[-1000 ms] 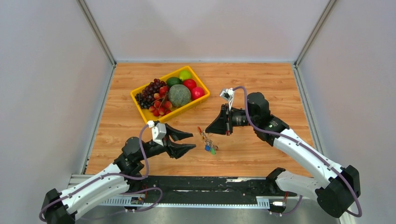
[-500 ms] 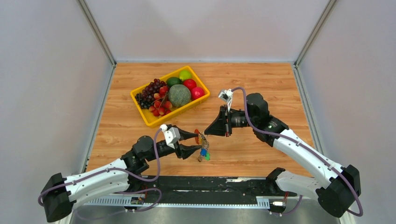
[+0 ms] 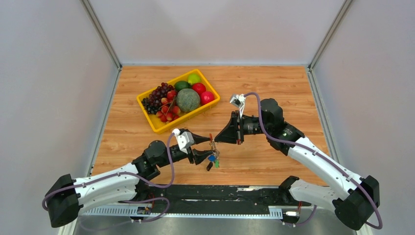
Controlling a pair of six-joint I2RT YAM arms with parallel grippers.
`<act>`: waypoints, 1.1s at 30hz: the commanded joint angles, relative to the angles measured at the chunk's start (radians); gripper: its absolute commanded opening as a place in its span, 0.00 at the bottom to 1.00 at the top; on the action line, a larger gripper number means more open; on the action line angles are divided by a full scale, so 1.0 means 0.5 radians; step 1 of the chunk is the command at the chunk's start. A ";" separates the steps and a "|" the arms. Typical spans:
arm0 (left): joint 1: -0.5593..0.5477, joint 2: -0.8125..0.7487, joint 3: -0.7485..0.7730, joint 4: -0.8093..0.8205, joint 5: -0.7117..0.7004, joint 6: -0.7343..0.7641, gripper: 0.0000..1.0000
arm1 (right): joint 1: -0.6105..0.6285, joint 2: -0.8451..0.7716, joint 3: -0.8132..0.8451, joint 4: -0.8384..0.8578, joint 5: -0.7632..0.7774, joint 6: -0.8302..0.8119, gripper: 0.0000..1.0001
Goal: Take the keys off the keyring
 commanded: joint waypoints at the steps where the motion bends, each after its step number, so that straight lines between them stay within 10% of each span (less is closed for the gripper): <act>1: -0.011 0.045 0.109 0.153 0.032 0.012 0.63 | 0.017 -0.056 0.067 0.088 -0.029 0.031 0.00; 10: -0.015 0.033 0.121 0.158 0.039 -0.023 0.60 | 0.015 -0.063 0.048 0.082 0.061 0.055 0.00; 22: -0.014 -0.230 0.250 -0.482 -0.160 0.000 0.03 | 0.017 -0.102 0.008 0.013 0.329 0.039 0.00; 33: -0.016 -0.264 0.518 -1.065 -0.349 0.074 0.00 | 0.017 -0.102 -0.033 -0.065 0.358 -0.005 0.00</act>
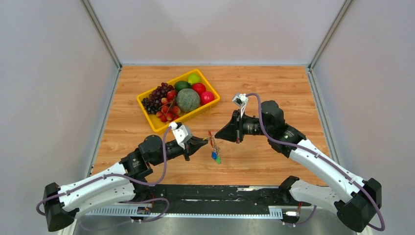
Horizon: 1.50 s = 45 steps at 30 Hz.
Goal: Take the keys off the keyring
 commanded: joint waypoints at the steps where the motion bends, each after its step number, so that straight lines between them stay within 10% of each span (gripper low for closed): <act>1: 0.005 -0.031 0.187 -0.326 -0.158 0.093 0.00 | -0.006 -0.045 -0.030 -0.005 0.015 -0.014 0.00; 9: 0.005 -0.036 0.267 -0.447 -0.194 0.174 0.00 | -0.006 -0.045 -0.075 -0.005 -0.098 -0.042 0.05; 12: 0.006 -0.034 0.278 -0.443 -0.156 0.188 0.00 | -0.006 -0.044 -0.083 -0.008 -0.151 -0.060 0.52; 14: 0.005 -0.027 0.298 -0.456 -0.137 0.197 0.00 | -0.006 -0.075 -0.094 -0.010 -0.099 -0.069 0.65; 45: -0.030 0.359 1.146 -1.515 0.056 0.709 0.00 | 0.013 -0.323 -0.341 0.476 0.141 0.006 0.64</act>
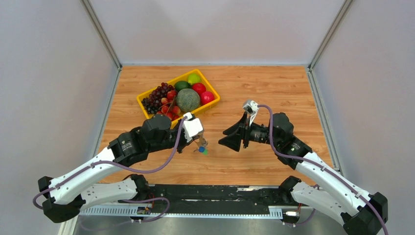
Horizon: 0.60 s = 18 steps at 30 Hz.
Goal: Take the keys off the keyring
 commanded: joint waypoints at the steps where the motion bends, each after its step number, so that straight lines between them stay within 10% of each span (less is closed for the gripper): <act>1: -0.023 -0.081 0.011 0.049 0.244 0.162 0.00 | 0.018 0.041 0.061 0.203 -0.041 0.061 0.63; 13: -0.030 -0.168 -0.026 0.200 0.518 0.253 0.00 | 0.166 0.156 0.136 0.397 -0.342 0.032 0.64; 18: -0.037 -0.132 -0.021 0.251 0.545 0.222 0.00 | 0.474 0.184 0.190 0.331 -0.019 -0.159 0.71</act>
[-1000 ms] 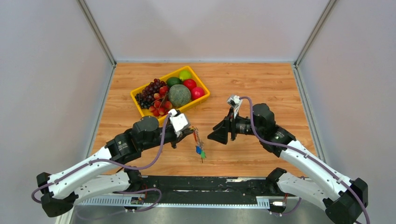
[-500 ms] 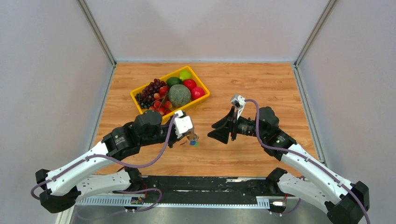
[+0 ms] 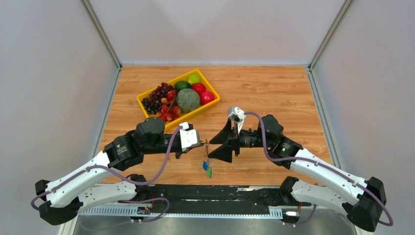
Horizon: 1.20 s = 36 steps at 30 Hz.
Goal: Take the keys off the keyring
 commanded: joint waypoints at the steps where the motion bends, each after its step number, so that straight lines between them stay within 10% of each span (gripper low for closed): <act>1: -0.021 0.013 0.048 0.171 0.083 0.011 0.00 | 0.235 0.019 0.125 0.073 0.225 -0.159 0.71; 24: -0.037 -0.166 -0.032 0.133 -0.404 -0.027 0.00 | 0.272 -0.139 0.062 0.008 -0.057 -0.139 0.03; 36: -0.038 -0.196 -0.064 0.206 -0.193 0.008 0.00 | 0.269 -0.157 0.068 -0.017 0.227 -0.182 0.26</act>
